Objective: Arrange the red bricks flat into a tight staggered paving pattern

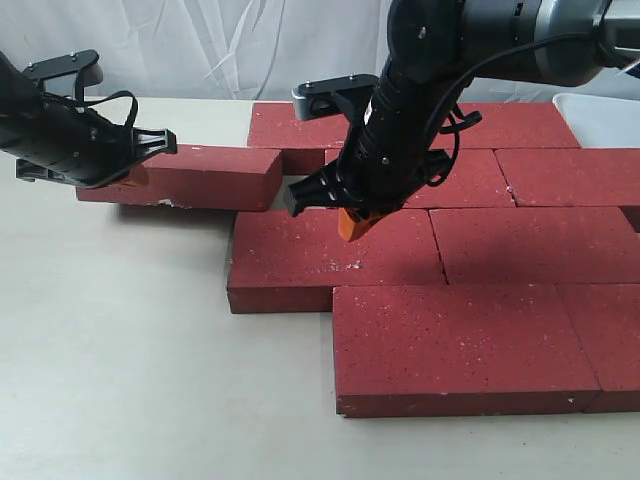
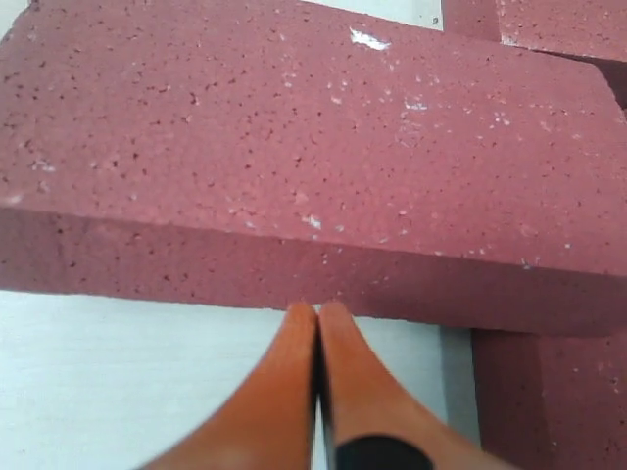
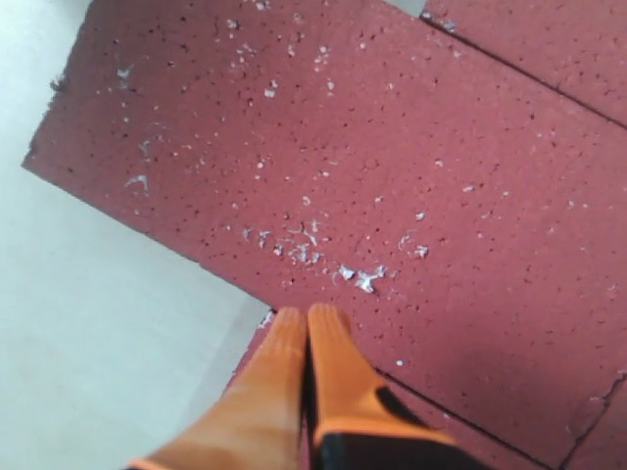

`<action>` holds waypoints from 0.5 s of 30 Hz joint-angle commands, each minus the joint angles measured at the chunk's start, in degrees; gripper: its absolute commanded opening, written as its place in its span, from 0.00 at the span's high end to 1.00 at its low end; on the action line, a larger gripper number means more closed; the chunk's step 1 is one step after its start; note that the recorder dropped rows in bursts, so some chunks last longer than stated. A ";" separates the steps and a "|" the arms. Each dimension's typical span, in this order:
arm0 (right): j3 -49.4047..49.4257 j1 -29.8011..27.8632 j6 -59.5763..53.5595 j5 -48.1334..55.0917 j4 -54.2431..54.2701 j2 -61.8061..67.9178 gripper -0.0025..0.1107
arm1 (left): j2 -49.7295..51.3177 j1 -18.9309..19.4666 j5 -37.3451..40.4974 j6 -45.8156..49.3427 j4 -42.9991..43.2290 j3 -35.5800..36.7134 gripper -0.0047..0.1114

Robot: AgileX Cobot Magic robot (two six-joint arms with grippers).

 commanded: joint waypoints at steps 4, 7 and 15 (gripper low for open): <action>0.18 -0.14 -0.32 -0.51 0.63 0.05 0.99 | -0.49 -0.24 0.01 6.38 -7.10 0.29 0.96; 0.18 -0.14 -0.32 -0.75 0.63 0.05 0.99 | -0.49 -0.24 -0.36 6.38 -7.24 0.29 0.96; 0.18 -0.14 -0.32 -0.75 0.88 0.05 0.99 | 4.77 -0.24 -1.58 7.53 -7.07 0.29 0.96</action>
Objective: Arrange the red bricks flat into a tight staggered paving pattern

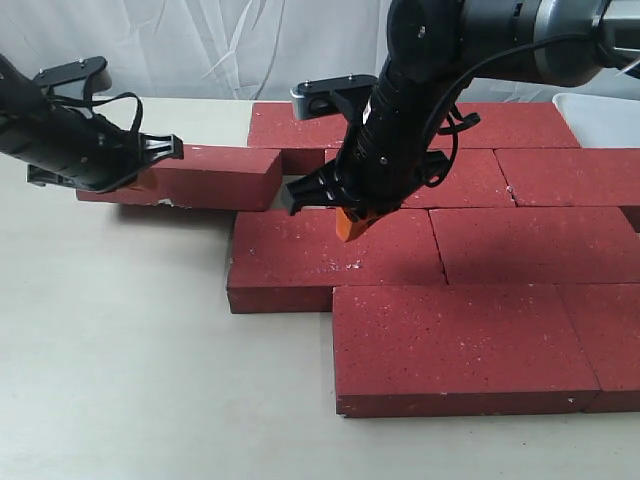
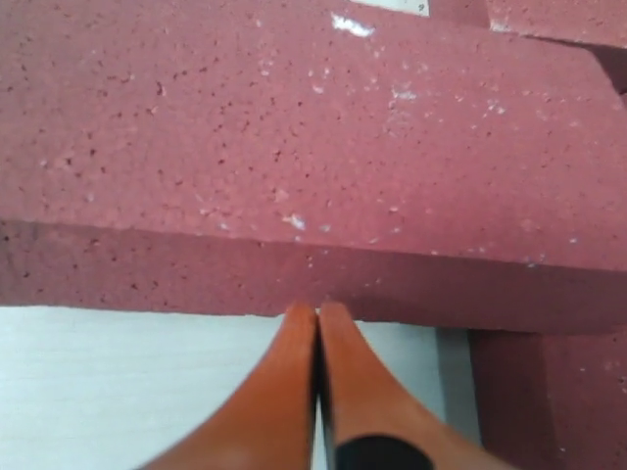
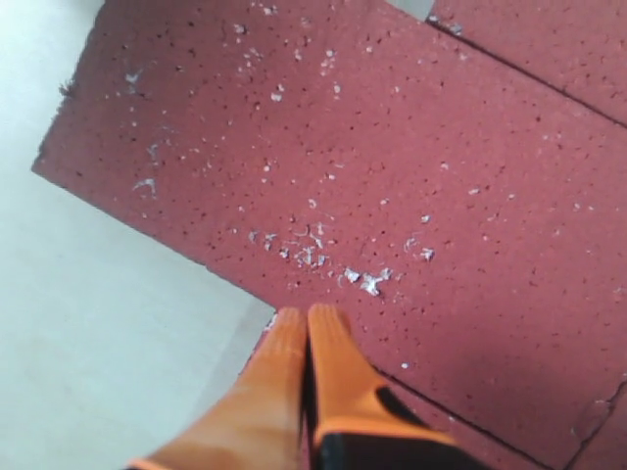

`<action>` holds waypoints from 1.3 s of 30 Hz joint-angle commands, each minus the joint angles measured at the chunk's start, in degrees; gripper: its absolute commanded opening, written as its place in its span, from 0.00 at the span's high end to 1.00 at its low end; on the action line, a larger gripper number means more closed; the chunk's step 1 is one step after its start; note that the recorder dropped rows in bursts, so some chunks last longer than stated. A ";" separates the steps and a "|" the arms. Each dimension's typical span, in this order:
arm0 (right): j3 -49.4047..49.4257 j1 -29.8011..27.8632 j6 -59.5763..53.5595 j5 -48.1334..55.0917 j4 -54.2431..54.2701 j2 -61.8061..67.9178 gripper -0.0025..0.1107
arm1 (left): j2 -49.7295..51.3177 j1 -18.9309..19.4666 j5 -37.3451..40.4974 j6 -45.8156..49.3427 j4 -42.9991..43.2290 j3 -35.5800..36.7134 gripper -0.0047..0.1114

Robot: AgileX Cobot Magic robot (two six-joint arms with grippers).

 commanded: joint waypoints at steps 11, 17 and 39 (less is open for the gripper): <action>0.18 -0.14 -0.42 -2.79 0.12 0.05 0.99 | 6.34 -0.13 -4.54 0.56 6.36 0.29 0.96; 0.18 -0.14 0.00 -13.37 -0.29 0.05 0.99 | 4.34 0.00 -1.54 0.41 6.25 0.29 0.96; -20.20 -0.14 9.69 -12.52 0.07 15.81 0.99 | -1.45 18.10 -2.58 0.24 6.13 0.29 0.96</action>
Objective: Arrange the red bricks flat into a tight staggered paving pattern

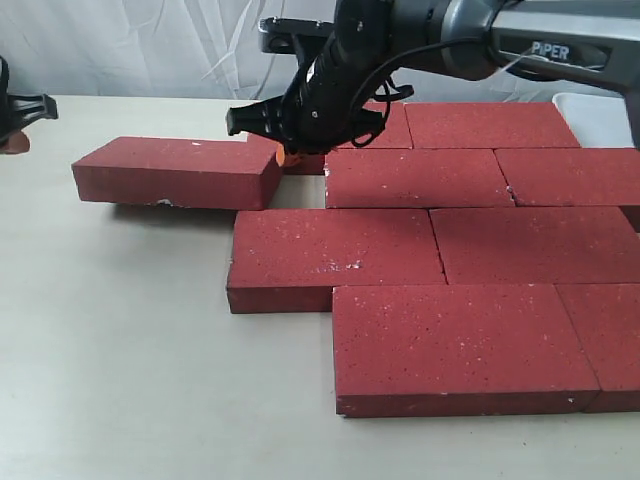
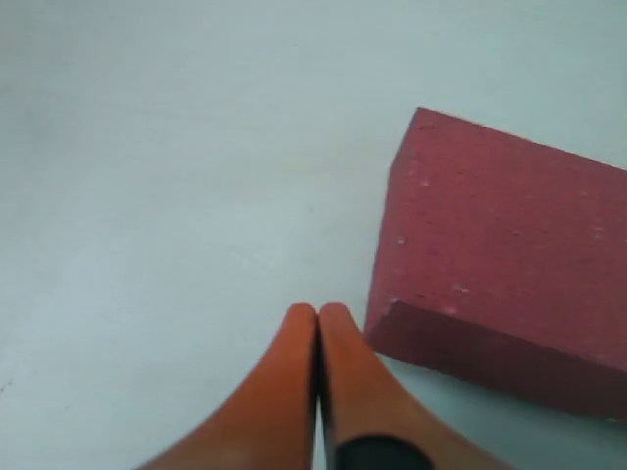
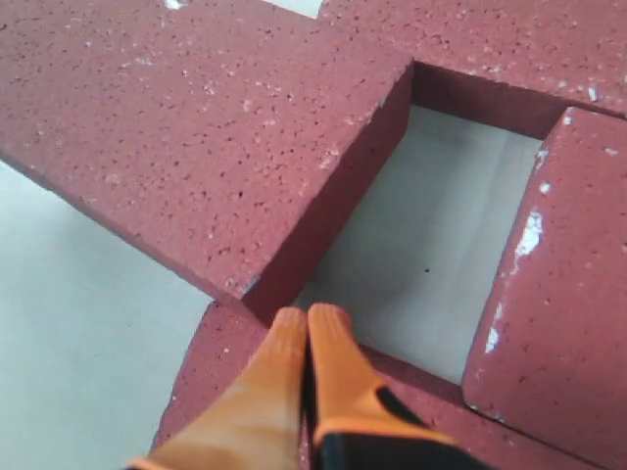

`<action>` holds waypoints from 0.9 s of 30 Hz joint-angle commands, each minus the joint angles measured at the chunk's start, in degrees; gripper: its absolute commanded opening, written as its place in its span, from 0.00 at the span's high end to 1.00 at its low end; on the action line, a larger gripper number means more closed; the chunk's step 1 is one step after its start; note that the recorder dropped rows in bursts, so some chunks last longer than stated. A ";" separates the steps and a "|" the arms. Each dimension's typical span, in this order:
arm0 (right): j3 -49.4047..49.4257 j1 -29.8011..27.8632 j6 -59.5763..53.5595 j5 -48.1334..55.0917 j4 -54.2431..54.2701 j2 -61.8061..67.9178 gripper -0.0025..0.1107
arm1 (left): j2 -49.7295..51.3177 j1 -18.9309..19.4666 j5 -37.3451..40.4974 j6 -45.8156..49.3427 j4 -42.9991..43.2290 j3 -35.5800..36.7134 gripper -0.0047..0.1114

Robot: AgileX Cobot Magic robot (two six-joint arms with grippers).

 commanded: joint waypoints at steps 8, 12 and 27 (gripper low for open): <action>-2.55 -0.14 4.71 0.64 -5.73 4.67 0.99 | 12.55 1.07 -6.67 -0.14 -6.27 0.24 0.96; -2.59 -0.14 4.71 -1.90 -5.18 6.14 0.99 | 13.86 1.07 -7.82 -0.14 -7.75 0.24 0.96; -2.59 0.01 4.71 -8.53 6.26 8.45 0.99 | 13.99 1.07 -8.95 -0.14 -8.44 0.24 0.96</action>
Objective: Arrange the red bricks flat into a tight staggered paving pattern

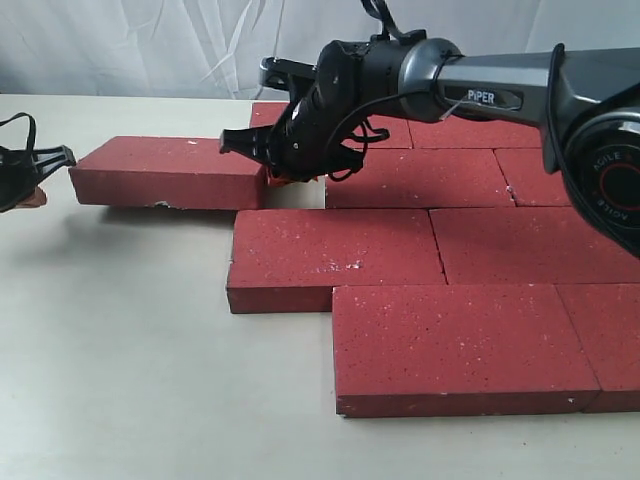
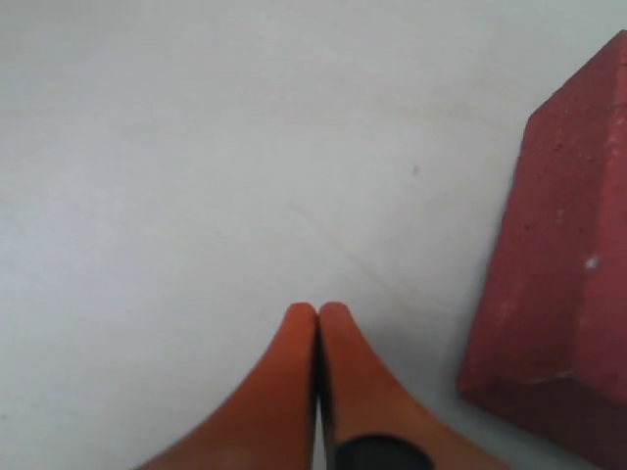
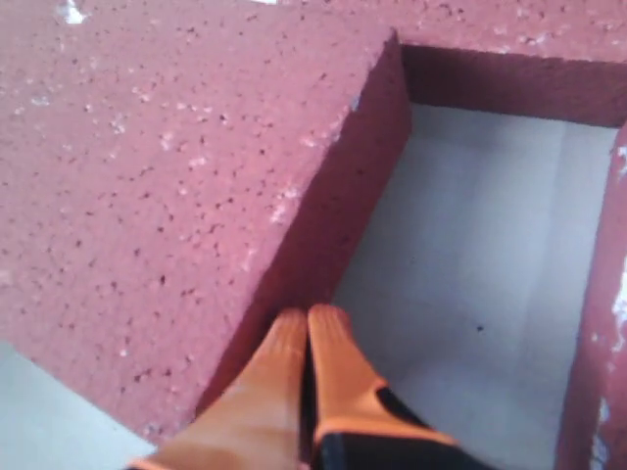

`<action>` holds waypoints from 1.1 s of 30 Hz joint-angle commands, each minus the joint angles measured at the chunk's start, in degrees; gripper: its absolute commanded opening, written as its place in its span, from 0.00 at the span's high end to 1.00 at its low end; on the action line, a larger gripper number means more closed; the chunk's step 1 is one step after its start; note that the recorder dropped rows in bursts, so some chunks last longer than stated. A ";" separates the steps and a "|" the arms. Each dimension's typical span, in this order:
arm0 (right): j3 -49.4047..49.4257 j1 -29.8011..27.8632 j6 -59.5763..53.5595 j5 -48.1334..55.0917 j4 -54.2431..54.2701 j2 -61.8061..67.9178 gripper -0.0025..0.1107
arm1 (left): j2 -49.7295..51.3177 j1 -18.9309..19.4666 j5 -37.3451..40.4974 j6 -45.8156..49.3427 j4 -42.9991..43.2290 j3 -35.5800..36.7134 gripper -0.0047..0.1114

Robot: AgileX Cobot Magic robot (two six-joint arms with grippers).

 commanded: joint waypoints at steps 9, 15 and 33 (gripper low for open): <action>-0.41 1.47 0.03 -2.92 1.78 -0.24 0.99 | 0.07 0.08 -0.92 -0.05 -0.81 0.24 0.96; -0.41 0.81 0.03 4.69 -1.06 -1.97 0.99 | 0.07 0.08 -1.06 -0.05 -0.81 0.24 0.96; 5.27 0.90 -1.21 29.54 -20.04 -17.39 0.99 | 4.77 0.08 14.11 6.41 -0.82 -11.38 0.96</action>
